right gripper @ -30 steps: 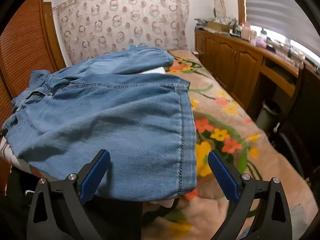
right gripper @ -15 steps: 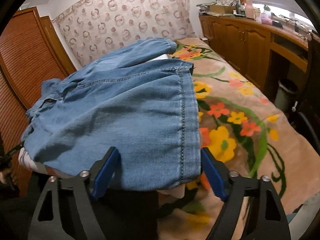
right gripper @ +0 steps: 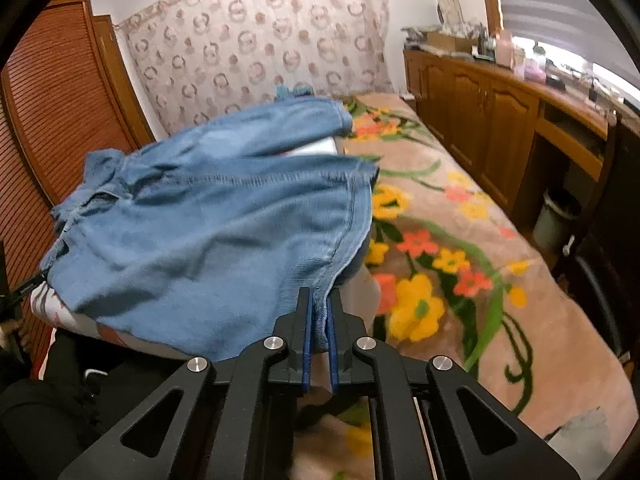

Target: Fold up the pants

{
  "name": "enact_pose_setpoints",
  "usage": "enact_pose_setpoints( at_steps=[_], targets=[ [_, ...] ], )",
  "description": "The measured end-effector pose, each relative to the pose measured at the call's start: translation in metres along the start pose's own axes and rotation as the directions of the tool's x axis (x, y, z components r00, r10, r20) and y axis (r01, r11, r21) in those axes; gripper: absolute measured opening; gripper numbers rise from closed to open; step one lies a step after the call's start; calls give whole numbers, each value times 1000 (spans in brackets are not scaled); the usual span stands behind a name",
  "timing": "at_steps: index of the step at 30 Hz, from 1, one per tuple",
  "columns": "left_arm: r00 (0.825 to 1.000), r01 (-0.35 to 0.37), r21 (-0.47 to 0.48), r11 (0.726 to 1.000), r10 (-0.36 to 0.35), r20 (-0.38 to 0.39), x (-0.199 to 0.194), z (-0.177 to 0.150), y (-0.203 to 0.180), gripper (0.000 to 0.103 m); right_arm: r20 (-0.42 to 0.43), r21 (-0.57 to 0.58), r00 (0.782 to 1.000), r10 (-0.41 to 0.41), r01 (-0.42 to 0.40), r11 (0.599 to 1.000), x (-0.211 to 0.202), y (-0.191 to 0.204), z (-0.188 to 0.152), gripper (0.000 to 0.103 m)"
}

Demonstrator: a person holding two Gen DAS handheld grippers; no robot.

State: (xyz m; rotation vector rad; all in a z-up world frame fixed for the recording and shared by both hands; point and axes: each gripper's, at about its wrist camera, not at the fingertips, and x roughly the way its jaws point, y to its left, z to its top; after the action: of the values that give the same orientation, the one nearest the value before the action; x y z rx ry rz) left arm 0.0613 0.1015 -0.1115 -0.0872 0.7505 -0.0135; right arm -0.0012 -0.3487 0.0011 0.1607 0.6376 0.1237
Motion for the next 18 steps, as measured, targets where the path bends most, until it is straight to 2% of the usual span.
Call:
enact_pose_setpoints(
  at_steps=[5,12,18],
  targets=[
    [998,14,10,1000,-15,60,-18,10,-7,17,64,-30,998,2,0,1000,-16,7,10,4],
    [989,53,37,998,-57,139,-46,31,-15,16,143,-102,990,-12,26,994,-33,21,17,3],
    [975,49,54,997,-60,213,-63,51,-21,15,203,-149,979,-28,60,987,-42,27,34,2]
  ],
)
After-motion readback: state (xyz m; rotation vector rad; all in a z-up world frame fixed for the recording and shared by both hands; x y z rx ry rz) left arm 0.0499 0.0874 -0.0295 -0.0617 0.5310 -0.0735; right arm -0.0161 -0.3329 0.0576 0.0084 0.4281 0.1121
